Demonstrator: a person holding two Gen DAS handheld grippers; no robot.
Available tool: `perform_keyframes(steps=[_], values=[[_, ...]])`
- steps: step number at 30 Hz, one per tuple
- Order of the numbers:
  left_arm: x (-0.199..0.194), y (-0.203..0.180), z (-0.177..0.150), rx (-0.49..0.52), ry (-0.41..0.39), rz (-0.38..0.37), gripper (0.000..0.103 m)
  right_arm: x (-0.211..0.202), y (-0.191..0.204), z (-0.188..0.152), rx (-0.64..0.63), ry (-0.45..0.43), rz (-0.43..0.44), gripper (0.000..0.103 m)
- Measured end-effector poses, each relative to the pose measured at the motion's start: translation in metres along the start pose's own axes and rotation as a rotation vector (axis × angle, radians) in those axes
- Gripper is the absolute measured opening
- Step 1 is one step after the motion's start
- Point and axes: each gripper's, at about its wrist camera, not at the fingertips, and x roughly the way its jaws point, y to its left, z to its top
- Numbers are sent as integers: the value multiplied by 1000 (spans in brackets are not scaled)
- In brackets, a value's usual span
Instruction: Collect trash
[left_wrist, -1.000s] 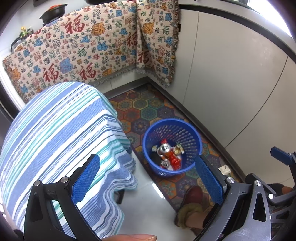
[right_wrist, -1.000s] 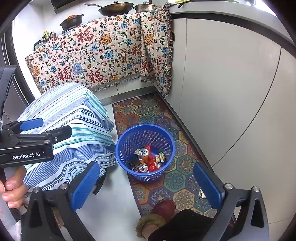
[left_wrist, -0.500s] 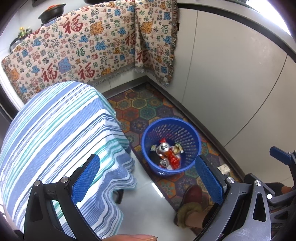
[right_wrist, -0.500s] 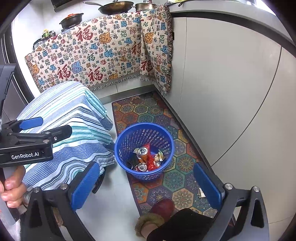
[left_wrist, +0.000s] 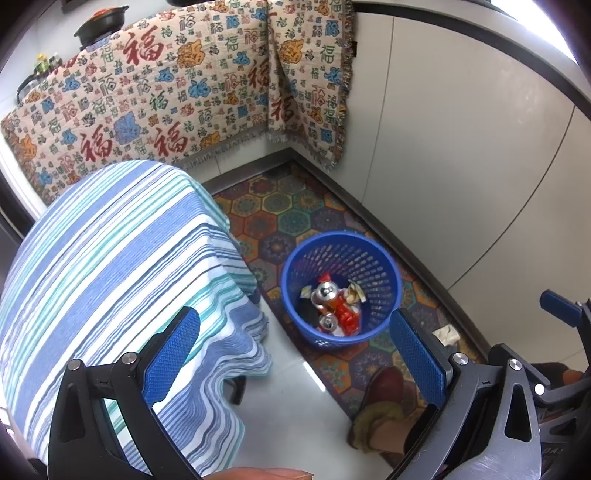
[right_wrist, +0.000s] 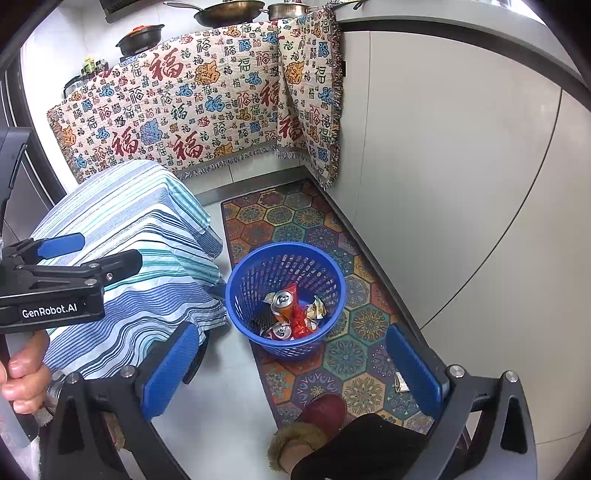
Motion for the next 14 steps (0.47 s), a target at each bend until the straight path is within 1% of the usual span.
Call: perform_keyframes(steps=[6, 9, 14], values=[[2, -2, -2, 7, 5, -2, 102, 1, -1, -1, 3, 3, -3, 103], [3, -1, -4, 6, 9, -15, 102, 2, 0, -2, 7, 6, -7, 103], [0, -2, -6, 3, -3, -35, 97, 2, 0, -3, 11, 8, -9, 103]])
